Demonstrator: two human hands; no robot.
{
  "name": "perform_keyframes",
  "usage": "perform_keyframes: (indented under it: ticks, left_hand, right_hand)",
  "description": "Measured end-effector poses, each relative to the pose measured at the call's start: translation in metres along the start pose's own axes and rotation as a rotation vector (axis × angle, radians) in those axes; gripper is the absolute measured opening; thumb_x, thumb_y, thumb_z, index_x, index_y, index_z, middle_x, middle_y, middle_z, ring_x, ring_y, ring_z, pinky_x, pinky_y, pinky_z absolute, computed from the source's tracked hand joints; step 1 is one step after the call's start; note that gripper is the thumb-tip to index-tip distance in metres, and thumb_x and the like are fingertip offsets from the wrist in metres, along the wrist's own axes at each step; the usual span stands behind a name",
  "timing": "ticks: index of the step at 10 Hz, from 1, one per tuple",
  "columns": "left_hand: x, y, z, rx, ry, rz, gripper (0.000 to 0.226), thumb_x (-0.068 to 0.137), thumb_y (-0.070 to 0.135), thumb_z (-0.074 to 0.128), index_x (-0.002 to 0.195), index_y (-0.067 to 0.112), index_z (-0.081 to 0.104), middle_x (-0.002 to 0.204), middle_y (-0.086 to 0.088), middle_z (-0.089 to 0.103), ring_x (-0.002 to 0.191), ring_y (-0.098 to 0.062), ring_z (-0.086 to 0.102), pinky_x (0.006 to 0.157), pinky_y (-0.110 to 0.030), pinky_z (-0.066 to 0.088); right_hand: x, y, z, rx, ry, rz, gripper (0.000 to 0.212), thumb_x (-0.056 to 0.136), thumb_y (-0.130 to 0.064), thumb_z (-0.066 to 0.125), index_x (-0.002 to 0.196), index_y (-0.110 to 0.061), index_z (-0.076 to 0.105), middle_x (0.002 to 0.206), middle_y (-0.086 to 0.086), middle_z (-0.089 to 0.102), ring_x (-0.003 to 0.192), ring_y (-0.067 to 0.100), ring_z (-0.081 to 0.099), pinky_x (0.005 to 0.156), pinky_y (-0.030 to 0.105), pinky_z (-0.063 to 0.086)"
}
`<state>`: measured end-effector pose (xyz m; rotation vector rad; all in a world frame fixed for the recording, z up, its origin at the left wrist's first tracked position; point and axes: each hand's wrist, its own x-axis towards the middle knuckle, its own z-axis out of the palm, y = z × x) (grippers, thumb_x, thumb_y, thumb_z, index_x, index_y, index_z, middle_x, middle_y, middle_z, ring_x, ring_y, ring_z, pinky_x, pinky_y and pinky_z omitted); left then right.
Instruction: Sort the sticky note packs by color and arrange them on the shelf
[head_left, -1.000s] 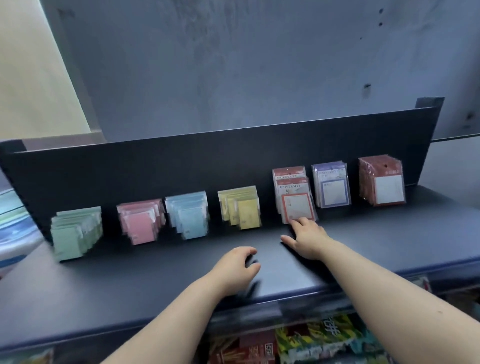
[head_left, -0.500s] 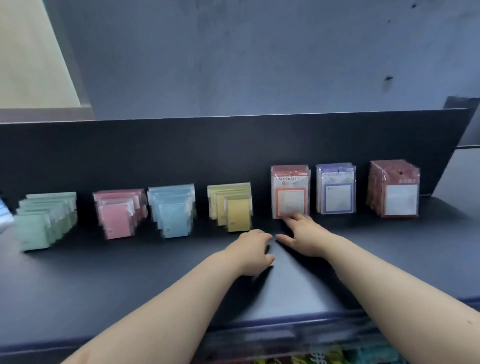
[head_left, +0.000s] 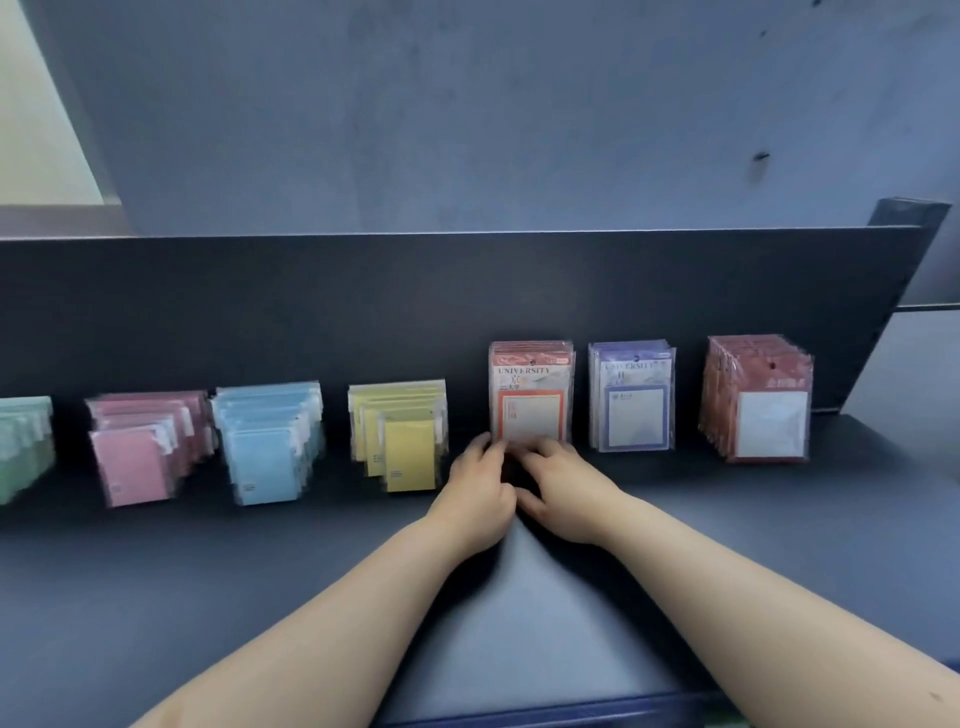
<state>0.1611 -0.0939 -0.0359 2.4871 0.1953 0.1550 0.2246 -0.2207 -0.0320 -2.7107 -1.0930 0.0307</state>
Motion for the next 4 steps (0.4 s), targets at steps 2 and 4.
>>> perform_keyframes:
  ticks: [2, 4]
  left_hand:
    - [-0.013, 0.004, -0.011, 0.015, -0.029, 0.063, 0.063, 0.086, 0.005, 0.043, 0.147, 0.012, 0.028, 0.154, -0.009, 0.024, 0.143, -0.023, 0.022, 0.116, -0.026, 0.014]
    - [-0.057, -0.010, -0.049, 0.174, 0.093, 0.137, 0.053, 0.089, 0.012, 0.045, 0.142, 0.013, 0.041, 0.149, -0.003, 0.036, 0.138, -0.015, 0.030, 0.114, -0.025, 0.022]
  right_hand:
    - [-0.005, 0.000, -0.008, 0.034, 0.027, 0.005, 0.057, 0.091, -0.043, 0.051, 0.142, -0.021, 0.037, 0.138, 0.008, 0.042, 0.129, 0.029, 0.037, 0.107, 0.039, 0.034]
    - [-0.019, -0.030, -0.025, -0.051, 0.084, 0.049, 0.057, 0.091, -0.054, 0.046, 0.136, -0.021, 0.041, 0.130, 0.005, 0.046, 0.122, 0.026, 0.042, 0.100, 0.041, 0.040]
